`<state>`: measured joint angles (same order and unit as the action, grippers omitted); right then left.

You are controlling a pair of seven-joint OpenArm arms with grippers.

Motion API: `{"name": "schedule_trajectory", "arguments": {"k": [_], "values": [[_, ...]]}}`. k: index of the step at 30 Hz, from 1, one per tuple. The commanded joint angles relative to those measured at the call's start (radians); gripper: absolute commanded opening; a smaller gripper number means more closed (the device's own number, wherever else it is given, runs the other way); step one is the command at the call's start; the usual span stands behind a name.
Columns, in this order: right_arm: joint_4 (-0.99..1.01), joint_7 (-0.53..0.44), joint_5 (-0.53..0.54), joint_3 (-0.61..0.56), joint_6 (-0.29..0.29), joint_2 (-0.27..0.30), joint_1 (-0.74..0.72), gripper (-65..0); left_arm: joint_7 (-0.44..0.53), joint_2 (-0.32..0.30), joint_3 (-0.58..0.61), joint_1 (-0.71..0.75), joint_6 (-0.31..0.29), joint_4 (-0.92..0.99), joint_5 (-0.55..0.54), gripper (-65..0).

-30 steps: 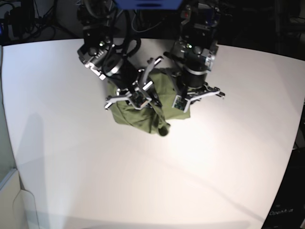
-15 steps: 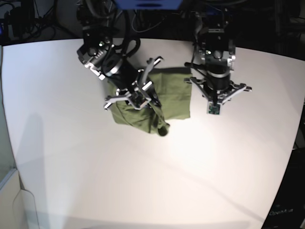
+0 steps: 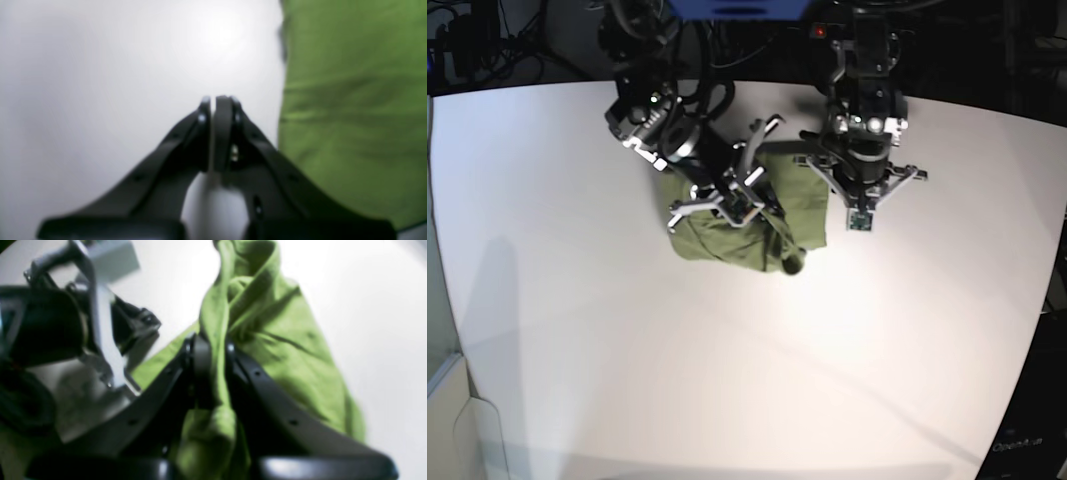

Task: Fold the T-shirt properly
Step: 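Carry the held end over the shirt toward the left gripper and lay it down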

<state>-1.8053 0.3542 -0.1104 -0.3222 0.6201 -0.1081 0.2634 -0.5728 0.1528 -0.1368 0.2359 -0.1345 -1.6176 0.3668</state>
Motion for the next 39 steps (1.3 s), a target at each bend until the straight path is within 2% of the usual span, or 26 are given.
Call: {"name": "schedule_trajectory", "arguments": {"k": [1,7,12,26,28,29,34,36,37,39], "values": [[-0.006,-0.028,0.018,-0.002,-0.010,-0.006,-0.016,-64.9,0.014,0.004,-0.011,-0.005,0.002,-0.019,-0.021,-63.3],[0.066,-0.030,0.018,-0.002,-0.010,-0.011,-0.052,-64.9,0.014,-0.002,-0.083,-0.005,-0.003,-0.019,-0.108,-63.3],[0.121,-0.034,0.018,-0.036,-0.013,-0.011,-0.069,-65.0,0.017,-0.002,-0.093,-0.005,-0.003,-0.019,-0.110,-63.3],[0.193,-0.030,0.019,-0.036,-0.013,-0.012,-0.112,-63.7,0.017,0.001,-0.086,-0.005,-0.003,-0.019,-0.111,-63.3],[0.193,-0.030,0.019,-0.047,-0.010,-0.012,-0.111,-57.0,0.018,0.001,-0.086,-0.005,-0.003,-0.019,-0.111,-63.3],[0.193,-0.030,0.019,-0.062,-0.010,-0.012,-0.109,-51.4,0.018,0.000,-0.086,-0.005,-0.003,-0.019,-0.111,-63.3],[0.192,-0.030,0.019,-0.127,-0.007,-0.008,-0.100,-18.1,0.018,0.000,-0.086,-0.005,-0.003,-0.019,-0.111,-63.3],[0.186,-0.030,0.019,-0.163,-0.007,-0.005,-0.098,-7.1,0.018,0.000,-0.090,-0.005,-0.003,-0.019,-0.111,-63.3],[0.184,-0.030,0.019,-0.171,-0.007,0.000,-0.097,-4.6,0.018,0.000,-0.090,-0.005,-0.003,-0.019,-0.111,-63.3],[0.183,-0.031,0.019,-0.182,-0.007,0.008,-0.089,-4.4,0.018,-0.002,-0.091,-0.005,-0.003,-0.019,-0.111,-63.3]]}}
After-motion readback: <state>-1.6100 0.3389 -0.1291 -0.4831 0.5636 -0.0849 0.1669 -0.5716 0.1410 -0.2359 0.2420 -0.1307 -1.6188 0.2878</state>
